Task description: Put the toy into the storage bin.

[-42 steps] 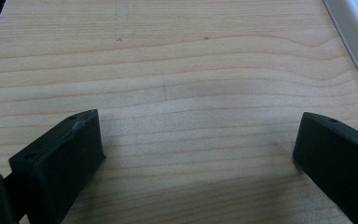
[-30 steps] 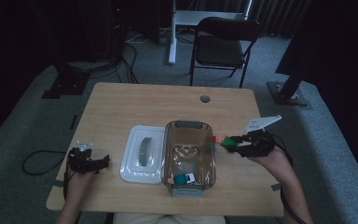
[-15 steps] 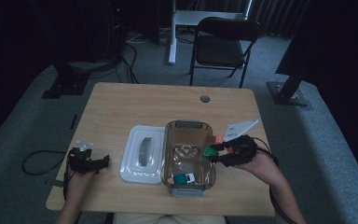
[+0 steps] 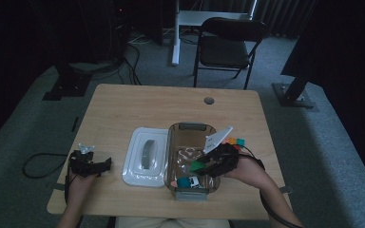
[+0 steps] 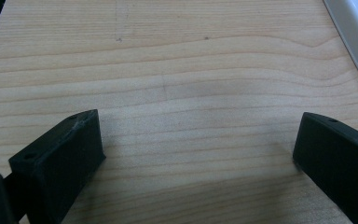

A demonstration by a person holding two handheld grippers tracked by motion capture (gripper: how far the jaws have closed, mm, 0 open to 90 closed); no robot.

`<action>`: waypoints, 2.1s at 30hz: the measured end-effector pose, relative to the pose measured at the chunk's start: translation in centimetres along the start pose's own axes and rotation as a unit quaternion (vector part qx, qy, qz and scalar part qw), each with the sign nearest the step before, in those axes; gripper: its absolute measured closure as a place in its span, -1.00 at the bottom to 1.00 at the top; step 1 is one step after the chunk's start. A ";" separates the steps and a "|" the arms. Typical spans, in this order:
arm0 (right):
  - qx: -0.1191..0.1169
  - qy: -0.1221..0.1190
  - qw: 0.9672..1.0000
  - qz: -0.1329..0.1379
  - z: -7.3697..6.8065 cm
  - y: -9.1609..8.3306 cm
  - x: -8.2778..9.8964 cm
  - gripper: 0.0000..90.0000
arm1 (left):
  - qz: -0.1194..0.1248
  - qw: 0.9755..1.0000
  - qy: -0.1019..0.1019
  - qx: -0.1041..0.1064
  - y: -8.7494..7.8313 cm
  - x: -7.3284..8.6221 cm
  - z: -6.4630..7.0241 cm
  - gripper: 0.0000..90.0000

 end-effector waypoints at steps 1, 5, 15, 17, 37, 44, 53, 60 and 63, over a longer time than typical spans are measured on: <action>-0.002 -0.002 1.000 -0.004 0.0 0.3 0.0 0.30 | 0.000 1.000 0.000 0.000 0.0 0.0 0.0 -0.96; -0.018 -0.012 0.999 -0.030 -0.5 1.8 -0.2 0.30 | 0.000 1.000 0.000 0.000 0.0 0.0 0.0 -0.96; -0.035 -0.043 0.995 -0.086 -1.5 4.7 -0.6 0.30 | 0.000 1.000 0.000 0.001 0.0 0.0 0.0 -0.96; -0.039 -0.044 0.994 -0.089 -1.5 5.1 -0.5 0.30 | 0.000 1.000 0.000 0.001 0.0 0.0 0.0 -0.96; -0.026 -0.019 0.996 -0.078 -1.1 3.8 -0.4 0.13 | 0.000 1.000 0.000 0.001 0.0 0.0 0.0 -0.96; 0.003 0.013 1.000 -0.026 0.0 0.8 0.4 0.13 | 0.000 1.000 0.000 0.000 0.0 0.0 0.0 -0.96; 0.062 0.071 0.995 0.035 2.2 -4.1 2.8 0.12 | 0.000 1.000 0.000 0.000 0.0 0.0 0.0 -0.96; 0.117 0.152 0.980 0.055 5.9 -6.2 6.7 0.11 | 0.000 1.000 0.000 0.000 0.0 0.0 0.0 -0.96; 0.138 0.192 0.970 0.055 7.6 -6.3 8.7 0.11 | 0.000 1.000 0.000 0.000 0.0 0.0 0.0 -0.96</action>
Point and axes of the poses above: each handheld gripper's, and its own axes: y roughly forward along the jaws, x roughly out of its underside, z roughly to its right, the point moved 6 cm from there along y, roughly forward along the jaws, and after that the axes turned 1 degree about x, right-handed, at the moved point
